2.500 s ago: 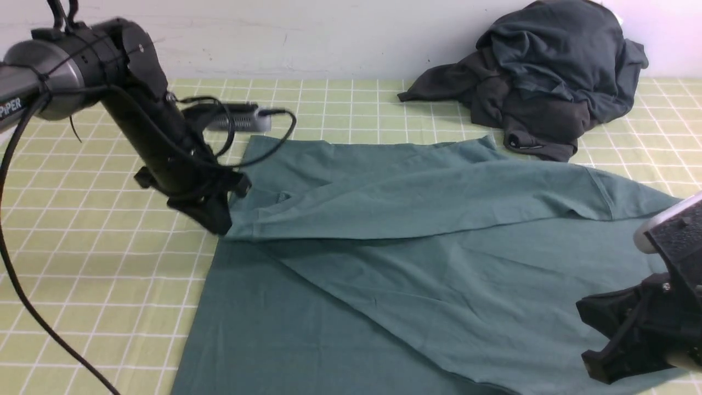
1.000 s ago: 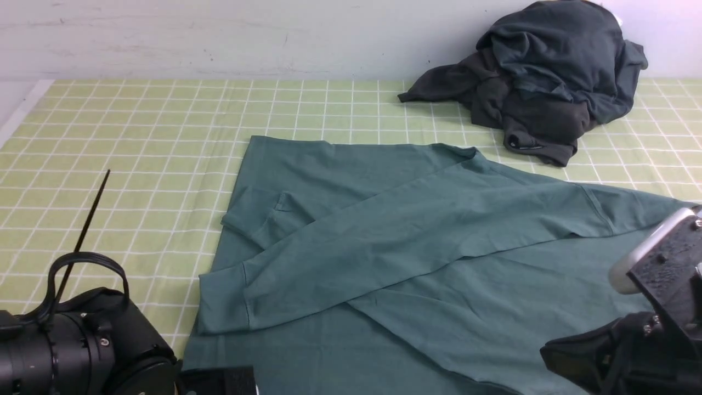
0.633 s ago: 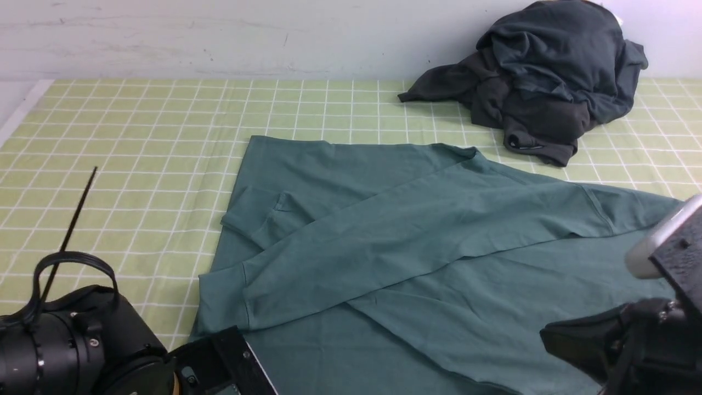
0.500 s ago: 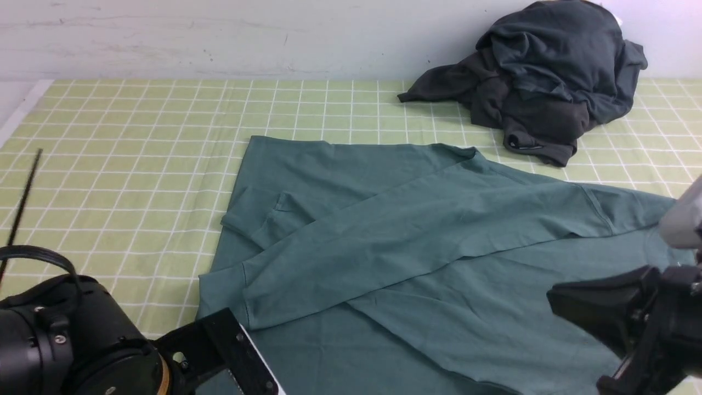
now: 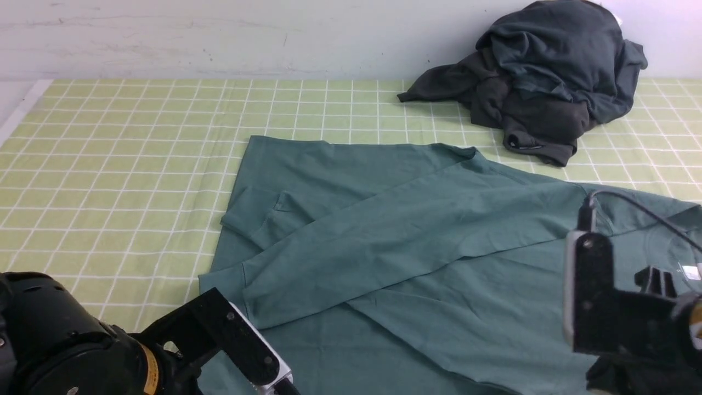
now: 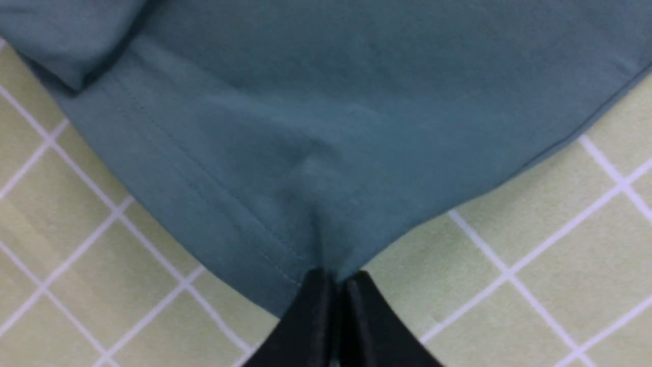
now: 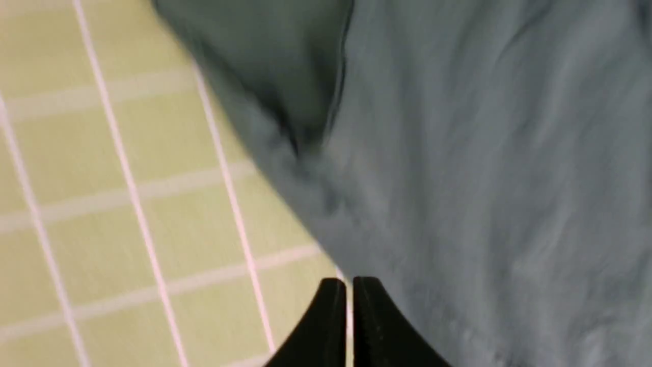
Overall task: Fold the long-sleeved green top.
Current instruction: Use both arms simultaneously to clamp the lower edge of the clothing fabric
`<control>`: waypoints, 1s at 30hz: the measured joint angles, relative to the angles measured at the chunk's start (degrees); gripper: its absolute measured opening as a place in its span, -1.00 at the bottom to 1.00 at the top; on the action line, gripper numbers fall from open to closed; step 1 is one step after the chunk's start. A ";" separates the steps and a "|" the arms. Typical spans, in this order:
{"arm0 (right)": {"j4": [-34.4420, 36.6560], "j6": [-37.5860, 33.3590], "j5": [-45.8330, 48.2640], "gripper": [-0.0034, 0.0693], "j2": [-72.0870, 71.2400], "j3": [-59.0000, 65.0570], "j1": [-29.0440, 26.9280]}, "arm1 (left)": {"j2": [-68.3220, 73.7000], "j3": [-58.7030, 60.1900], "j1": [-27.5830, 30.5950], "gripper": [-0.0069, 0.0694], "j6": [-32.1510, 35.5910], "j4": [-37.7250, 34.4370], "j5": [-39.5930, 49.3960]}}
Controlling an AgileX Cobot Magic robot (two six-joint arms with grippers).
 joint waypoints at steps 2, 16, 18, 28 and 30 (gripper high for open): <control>-3.67 1.91 -0.90 -0.66 4.49 0.00 0.00 | 0.00 0.00 0.00 -0.82 0.00 -1.47 0.00; -24.90 12.45 -2.46 -0.08 20.22 -0.09 -3.35 | -1.64 0.00 0.00 -0.80 -0.99 -2.58 -1.34; -25.06 12.49 -2.32 -0.09 20.43 -0.09 -4.35 | -1.69 0.00 0.00 -0.80 -0.99 -2.63 -1.42; -25.19 12.36 -4.91 -0.26 20.49 0.55 -8.84 | -1.83 0.00 0.00 -0.80 -3.34 -3.51 -2.21; -25.24 11.87 -5.92 -0.28 20.49 1.71 -9.67 | -1.90 0.00 0.00 -0.80 -5.91 -3.51 -3.63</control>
